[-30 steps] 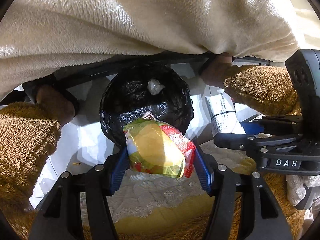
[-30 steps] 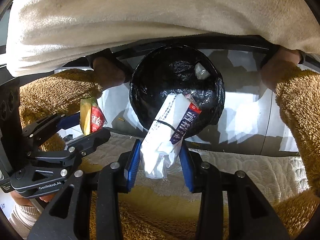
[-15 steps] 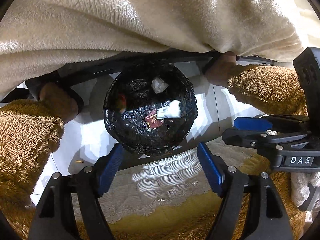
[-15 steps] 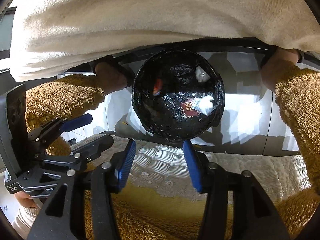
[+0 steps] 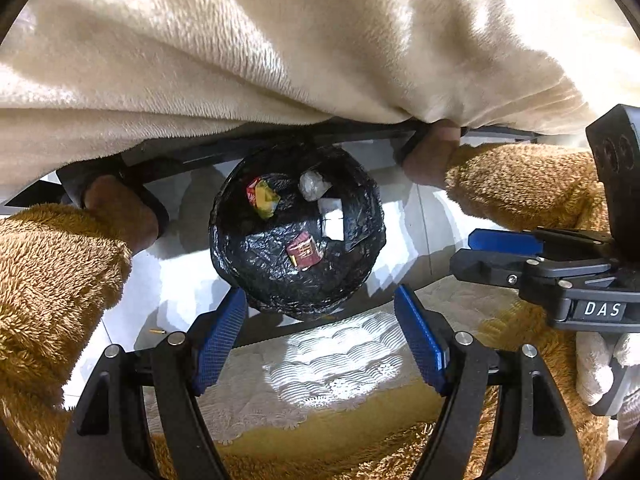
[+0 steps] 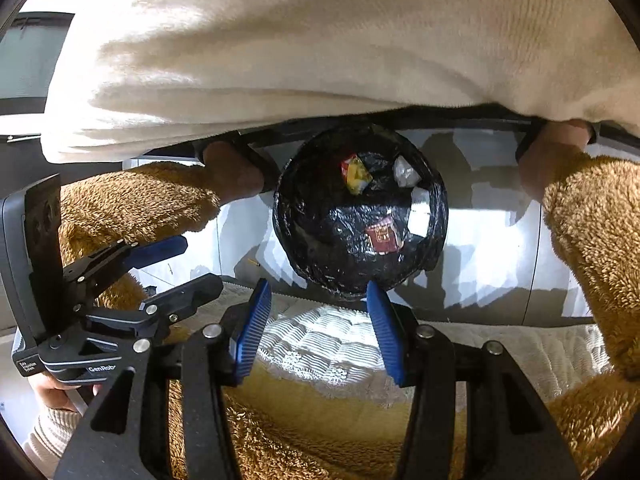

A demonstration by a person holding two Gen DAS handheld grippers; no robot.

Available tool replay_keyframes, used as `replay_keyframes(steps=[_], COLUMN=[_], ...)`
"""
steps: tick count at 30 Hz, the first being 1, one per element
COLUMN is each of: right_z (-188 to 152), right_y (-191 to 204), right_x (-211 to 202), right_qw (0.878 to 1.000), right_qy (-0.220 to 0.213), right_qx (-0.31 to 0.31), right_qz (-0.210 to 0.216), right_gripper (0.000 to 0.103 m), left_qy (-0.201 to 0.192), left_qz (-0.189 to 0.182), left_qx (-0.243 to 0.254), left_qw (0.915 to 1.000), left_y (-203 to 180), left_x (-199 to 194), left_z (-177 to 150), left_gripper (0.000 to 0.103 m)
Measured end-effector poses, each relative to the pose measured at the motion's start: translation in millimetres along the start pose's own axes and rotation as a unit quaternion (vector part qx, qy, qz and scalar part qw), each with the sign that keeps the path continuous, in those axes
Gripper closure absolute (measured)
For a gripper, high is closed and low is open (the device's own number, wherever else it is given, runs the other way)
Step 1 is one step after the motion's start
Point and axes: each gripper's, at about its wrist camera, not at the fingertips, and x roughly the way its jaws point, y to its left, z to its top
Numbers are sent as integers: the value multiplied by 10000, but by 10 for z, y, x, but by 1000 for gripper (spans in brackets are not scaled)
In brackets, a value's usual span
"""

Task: Collect trash
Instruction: 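Raise both tools away from the bin back over the bed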

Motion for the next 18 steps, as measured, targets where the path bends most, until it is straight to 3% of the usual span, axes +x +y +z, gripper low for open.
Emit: replay_keyframes(steps=[8, 18], right_z=[-114, -396], right_y=[114, 202], right_x=[-268, -845], right_qw=[9976, 9752], right_qy=[-629, -2126], right_qx=[-288, -583], right_qz=[7, 178], right_gripper=[51, 51], left_qy=[-711, -2161], left_qz=[-25, -345], left_qx=[9, -172], left_qw=[9975, 9756], left_y=[-46, 47], left_x=[-326, -965], left_z=[-85, -251], left_gripper=[28, 28])
